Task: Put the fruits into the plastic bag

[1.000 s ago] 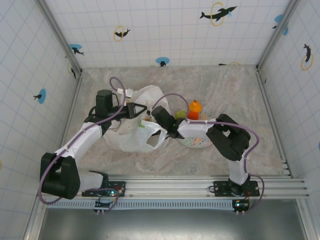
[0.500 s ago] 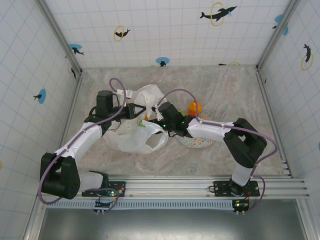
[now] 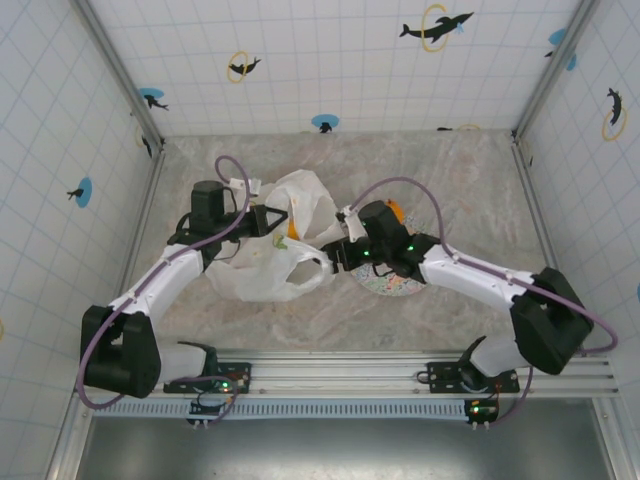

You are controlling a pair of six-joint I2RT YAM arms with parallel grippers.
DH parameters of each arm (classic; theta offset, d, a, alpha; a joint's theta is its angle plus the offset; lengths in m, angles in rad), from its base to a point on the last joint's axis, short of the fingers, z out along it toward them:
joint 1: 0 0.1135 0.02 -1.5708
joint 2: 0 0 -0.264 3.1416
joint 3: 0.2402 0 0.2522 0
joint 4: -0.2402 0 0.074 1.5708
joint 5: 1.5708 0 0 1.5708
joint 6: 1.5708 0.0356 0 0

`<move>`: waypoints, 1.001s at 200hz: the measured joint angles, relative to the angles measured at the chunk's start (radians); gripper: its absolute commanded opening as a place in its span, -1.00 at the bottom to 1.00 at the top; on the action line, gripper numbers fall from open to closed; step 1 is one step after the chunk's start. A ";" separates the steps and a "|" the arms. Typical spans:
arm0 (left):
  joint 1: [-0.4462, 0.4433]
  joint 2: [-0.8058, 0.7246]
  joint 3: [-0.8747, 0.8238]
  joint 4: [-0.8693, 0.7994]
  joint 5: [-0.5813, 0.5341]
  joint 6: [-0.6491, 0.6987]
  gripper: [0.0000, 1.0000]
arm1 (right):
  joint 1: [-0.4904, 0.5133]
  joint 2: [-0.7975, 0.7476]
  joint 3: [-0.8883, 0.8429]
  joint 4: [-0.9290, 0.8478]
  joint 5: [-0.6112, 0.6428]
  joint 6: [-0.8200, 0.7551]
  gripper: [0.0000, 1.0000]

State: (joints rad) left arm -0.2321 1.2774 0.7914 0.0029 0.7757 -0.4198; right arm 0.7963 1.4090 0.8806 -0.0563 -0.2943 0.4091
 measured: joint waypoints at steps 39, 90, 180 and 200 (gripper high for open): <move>0.004 0.007 0.000 -0.007 -0.010 0.000 -1.00 | -0.076 -0.130 -0.051 -0.025 -0.053 -0.032 0.87; 0.009 0.010 0.000 -0.009 -0.011 -0.001 -1.00 | -0.226 -0.236 -0.076 -0.114 0.119 -0.027 0.75; 0.011 0.021 0.000 -0.009 -0.011 -0.004 -1.00 | -0.122 0.057 0.096 -0.186 0.373 -0.037 0.70; 0.011 0.021 0.000 -0.009 -0.010 -0.004 -1.00 | -0.121 0.114 0.126 -0.195 0.408 -0.052 0.67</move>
State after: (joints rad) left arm -0.2214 1.2987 0.7914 -0.0063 0.7654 -0.4236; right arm 0.6750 1.5234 1.0069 -0.2512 0.1139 0.3573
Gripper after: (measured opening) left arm 0.041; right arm 0.843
